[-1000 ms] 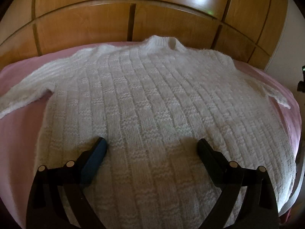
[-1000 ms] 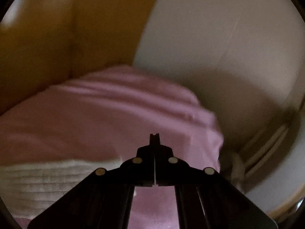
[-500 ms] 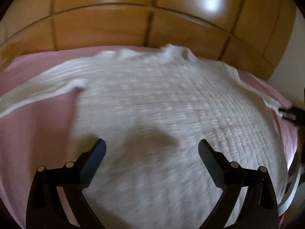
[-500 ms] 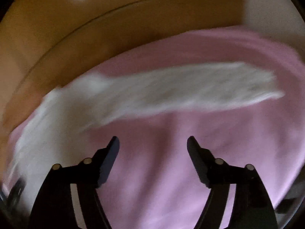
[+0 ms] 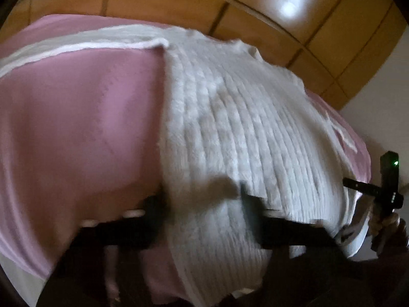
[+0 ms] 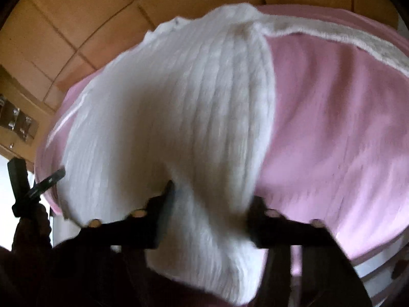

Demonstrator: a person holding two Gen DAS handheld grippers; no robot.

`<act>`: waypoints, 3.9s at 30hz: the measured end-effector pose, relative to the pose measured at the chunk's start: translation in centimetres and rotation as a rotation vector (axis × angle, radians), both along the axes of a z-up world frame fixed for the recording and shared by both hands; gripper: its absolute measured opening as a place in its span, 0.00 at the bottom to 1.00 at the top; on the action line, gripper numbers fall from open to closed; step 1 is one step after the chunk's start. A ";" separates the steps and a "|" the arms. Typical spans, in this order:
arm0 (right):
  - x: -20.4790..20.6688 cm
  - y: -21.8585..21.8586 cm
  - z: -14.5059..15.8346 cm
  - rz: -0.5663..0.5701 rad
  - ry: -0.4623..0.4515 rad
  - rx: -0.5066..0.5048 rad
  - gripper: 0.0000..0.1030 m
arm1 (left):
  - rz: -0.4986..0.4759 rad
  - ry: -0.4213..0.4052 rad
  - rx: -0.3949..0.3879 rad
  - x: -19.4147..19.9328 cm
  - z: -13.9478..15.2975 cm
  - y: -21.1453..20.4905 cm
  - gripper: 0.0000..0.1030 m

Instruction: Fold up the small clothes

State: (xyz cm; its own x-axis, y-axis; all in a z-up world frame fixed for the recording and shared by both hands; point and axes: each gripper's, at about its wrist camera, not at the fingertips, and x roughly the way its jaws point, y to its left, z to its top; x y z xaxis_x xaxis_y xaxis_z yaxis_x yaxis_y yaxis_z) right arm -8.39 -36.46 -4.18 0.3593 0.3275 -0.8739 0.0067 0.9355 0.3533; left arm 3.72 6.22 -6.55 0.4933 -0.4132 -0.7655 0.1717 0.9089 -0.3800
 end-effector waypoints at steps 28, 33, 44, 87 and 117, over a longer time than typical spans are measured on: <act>5.4 -23.9 -1.1 -0.829 -0.137 0.213 0.51 | 0.029 -0.142 0.157 6.2 4.5 -6.3 0.65; 7.6 -31.1 -3.3 -1.072 -0.145 0.292 0.47 | -0.016 -0.127 0.212 8.3 3.0 -9.1 0.65; 14.7 -34.4 -0.9 -1.022 -0.043 -0.196 0.04 | 0.000 -0.099 0.247 10.9 0.4 -9.8 0.71; 15.8 1.8 1.2 -0.155 -0.190 0.134 0.76 | 0.011 0.095 -0.240 22.6 0.2 -11.8 0.44; 25.1 4.7 -1.8 -0.202 -0.211 -0.282 0.87 | 0.135 -0.089 0.163 24.1 0.0 -8.3 0.33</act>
